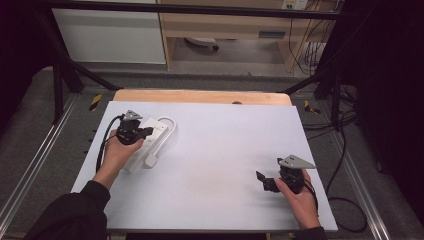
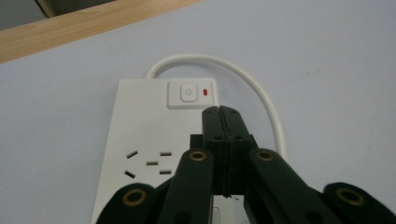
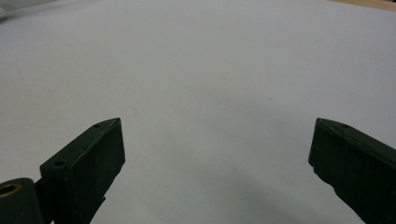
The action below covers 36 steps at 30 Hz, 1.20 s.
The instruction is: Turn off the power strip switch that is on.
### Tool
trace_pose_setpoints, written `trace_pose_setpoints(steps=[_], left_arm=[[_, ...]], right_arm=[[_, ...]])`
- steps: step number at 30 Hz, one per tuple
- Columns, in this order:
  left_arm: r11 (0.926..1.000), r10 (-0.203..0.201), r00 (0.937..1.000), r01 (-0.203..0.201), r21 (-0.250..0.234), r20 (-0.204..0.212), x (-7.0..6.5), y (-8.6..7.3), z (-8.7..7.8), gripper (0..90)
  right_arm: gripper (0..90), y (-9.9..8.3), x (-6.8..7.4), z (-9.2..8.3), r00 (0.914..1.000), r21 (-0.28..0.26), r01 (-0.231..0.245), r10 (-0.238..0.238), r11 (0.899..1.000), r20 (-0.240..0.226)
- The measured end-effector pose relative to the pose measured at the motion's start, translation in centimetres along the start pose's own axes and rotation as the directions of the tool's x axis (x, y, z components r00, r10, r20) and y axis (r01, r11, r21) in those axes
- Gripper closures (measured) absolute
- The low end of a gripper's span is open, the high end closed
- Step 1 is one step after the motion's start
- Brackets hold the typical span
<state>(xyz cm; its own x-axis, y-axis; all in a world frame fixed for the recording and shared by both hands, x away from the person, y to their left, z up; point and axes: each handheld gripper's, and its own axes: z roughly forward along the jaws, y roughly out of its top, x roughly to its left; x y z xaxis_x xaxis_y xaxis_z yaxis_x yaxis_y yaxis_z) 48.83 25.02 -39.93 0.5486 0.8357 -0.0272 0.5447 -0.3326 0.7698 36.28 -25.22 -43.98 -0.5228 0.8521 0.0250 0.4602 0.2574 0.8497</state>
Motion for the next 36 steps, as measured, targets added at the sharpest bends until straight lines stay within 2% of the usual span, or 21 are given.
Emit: trace_pose_setpoints(steps=[14, 36], left_arm=[[0.9983, -0.039, 0.9992, 0.039, 0.043, 0.001, 0.6, -1.1, 0.5, 89.9], [0.996, -0.037, 0.9993, 0.036, 0.082, 0.006, 0.6, -1.3, 1.1, 89.9]], right_arm=[[4.1, 0.0, 0.0, 0.0, 1.0, 0.0, 0.0, 0.0, 1.0, 0.0], [4.0, 0.0, 0.0, -0.1, 1.0, 0.001, -0.002, 0.002, 1.0, -0.001]])
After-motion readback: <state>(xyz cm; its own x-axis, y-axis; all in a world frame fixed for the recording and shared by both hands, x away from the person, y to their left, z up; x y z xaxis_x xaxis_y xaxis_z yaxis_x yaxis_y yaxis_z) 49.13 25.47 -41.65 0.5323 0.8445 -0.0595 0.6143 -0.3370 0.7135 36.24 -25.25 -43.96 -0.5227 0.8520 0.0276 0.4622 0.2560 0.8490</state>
